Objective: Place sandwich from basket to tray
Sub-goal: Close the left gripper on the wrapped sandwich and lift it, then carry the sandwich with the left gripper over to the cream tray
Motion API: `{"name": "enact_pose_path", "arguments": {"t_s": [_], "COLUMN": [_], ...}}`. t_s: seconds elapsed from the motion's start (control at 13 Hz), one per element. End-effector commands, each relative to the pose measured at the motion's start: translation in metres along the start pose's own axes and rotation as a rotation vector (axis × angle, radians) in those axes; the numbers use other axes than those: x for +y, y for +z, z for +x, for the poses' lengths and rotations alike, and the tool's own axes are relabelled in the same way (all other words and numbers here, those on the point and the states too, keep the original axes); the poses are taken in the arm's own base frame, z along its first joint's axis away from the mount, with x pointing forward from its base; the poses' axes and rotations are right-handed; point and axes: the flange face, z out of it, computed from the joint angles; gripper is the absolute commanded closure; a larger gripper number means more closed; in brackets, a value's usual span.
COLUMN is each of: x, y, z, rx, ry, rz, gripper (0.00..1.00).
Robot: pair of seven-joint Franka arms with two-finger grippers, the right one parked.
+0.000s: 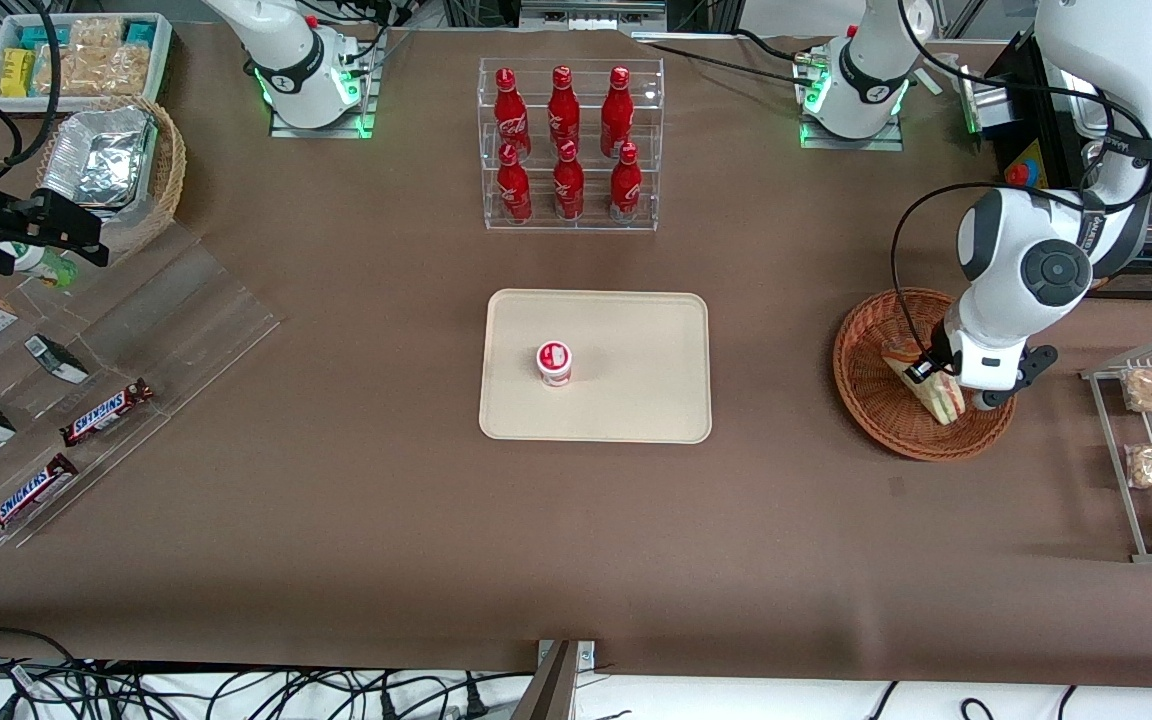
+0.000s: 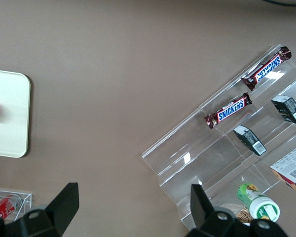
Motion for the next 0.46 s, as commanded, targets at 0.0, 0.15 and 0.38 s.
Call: {"name": "enact_pose_path", "arguments": {"t_s": [0.0,0.15,0.38], "x": [0.011,0.045,0.103], "y": [-0.05,-0.1,-0.165], "z": [0.005,0.001,-0.034], "rx": [0.008,-0.018,-0.028], "ry": [0.019,0.065,0.166], "rz": [0.036,0.067,0.044], "gripper": [0.59,0.59,0.6]}}
